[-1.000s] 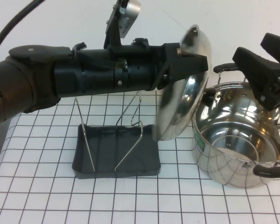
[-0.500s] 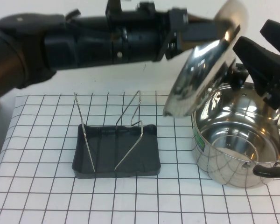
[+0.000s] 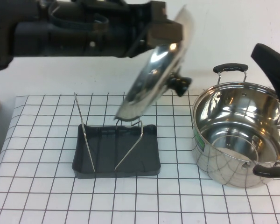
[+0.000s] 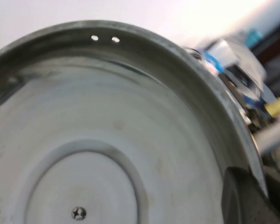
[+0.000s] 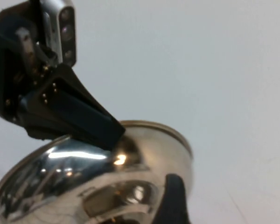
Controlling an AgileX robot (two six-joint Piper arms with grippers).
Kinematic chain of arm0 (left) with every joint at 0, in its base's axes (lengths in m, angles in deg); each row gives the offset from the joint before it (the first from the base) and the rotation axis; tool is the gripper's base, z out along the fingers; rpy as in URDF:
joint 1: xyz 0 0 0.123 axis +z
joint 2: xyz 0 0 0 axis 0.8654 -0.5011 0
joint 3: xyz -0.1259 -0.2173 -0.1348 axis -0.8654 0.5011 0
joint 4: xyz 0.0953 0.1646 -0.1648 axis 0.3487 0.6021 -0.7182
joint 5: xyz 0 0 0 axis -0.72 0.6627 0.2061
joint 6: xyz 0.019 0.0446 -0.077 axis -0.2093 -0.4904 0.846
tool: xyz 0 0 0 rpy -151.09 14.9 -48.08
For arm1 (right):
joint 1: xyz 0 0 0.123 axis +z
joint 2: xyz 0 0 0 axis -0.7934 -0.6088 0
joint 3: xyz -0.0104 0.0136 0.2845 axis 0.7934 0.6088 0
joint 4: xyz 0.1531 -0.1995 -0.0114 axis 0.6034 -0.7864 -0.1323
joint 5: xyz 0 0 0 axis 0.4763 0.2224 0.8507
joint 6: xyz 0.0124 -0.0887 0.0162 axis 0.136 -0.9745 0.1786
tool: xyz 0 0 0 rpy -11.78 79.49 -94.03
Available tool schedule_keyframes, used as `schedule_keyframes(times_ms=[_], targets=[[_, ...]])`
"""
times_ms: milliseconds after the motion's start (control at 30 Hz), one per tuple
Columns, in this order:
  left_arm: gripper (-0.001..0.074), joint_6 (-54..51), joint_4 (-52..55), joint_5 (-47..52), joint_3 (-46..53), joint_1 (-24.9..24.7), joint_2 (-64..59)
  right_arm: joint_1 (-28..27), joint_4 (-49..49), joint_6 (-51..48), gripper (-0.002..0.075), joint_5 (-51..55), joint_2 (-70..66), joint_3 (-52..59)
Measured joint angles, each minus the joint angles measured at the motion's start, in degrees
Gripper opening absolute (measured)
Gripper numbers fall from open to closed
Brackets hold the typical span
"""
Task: Put pot lid on rack
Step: Place the pot lid on the pot rack
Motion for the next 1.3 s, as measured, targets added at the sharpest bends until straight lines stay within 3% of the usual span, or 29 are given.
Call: schedule_keyframes(times_ms=[267, 800, 1033, 1300], targets=[[0.0009, 7.80, 2.30, -1.14, 0.00, 7.96, 0.00, 0.00, -4.44, 4.01, 0.0514, 9.55, 8.65, 0.00], [0.0009, 14.96, 1.34, -5.70, 1.88, 9.11, -1.68, 0.00, -6.76, 6.09, 0.0512, 13.47, 14.44, 0.00], [0.0009, 13.41, -1.22, -9.14, 10.35, 9.11, -1.89, 0.00, -7.11, 6.09, 0.0511, 13.61, 14.44, 0.00], [0.0008, 1.30, -14.34, -11.77, 17.24, 9.11, -1.91, 0.00, -7.52, 6.32, 0.0503, 14.31, 14.44, 0.00]])
